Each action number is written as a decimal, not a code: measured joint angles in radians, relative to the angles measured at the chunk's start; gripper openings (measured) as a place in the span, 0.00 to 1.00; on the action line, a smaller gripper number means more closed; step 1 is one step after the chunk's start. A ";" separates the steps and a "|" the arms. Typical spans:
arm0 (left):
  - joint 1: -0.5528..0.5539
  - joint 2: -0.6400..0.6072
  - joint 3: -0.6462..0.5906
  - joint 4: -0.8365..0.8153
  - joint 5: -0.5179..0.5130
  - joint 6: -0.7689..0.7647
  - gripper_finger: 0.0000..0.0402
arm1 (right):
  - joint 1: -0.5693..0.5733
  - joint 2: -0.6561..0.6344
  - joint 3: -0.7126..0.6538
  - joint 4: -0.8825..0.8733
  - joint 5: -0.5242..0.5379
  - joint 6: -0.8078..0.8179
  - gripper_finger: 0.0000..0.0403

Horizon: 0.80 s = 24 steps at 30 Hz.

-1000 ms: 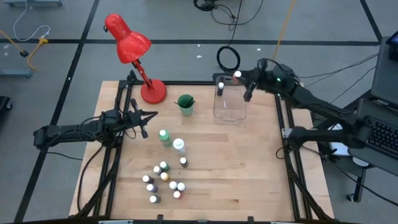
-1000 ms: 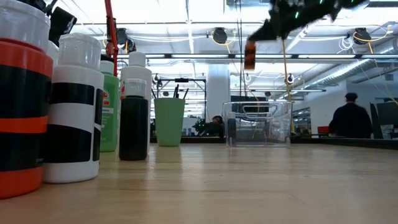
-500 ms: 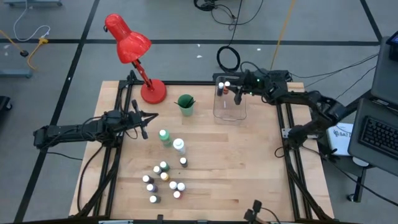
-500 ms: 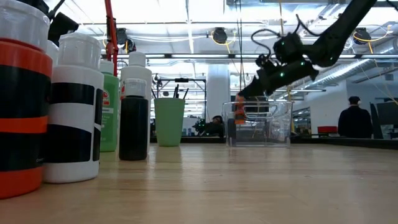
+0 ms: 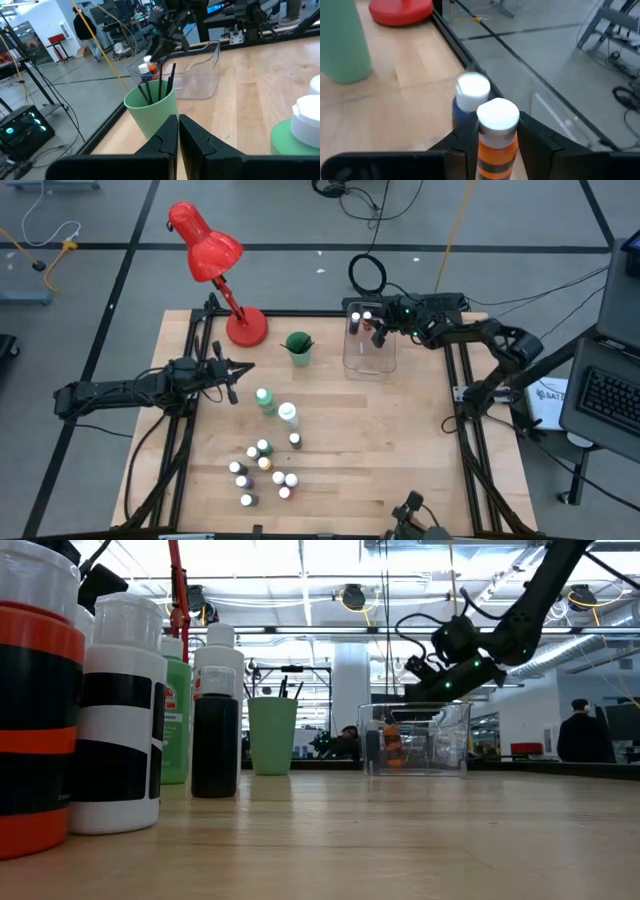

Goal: Pick & Place Paint Supplies
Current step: Put the orange paint bottle into the transparent bin, then put the black paint bottle into the transparent bin

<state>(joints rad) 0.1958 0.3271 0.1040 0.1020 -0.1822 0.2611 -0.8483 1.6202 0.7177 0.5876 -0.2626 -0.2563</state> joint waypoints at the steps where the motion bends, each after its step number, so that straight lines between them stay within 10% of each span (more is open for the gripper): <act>1: 0.000 0.000 0.000 0.004 0.000 0.008 0.05 | -0.006 0.010 0.000 0.000 0.000 0.007 0.25; 11: 0.000 0.000 0.000 0.090 0.000 0.054 0.05 | -0.060 0.111 0.005 0.027 -0.004 0.133 0.35; 24: 0.000 0.000 0.000 0.140 0.002 0.236 0.05 | 0.010 -0.098 -0.002 -0.112 0.063 0.283 0.51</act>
<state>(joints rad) 0.1957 0.3271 0.1040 0.2416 -0.1803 0.4975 -0.8379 1.5222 0.7157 0.4759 -0.1995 0.0269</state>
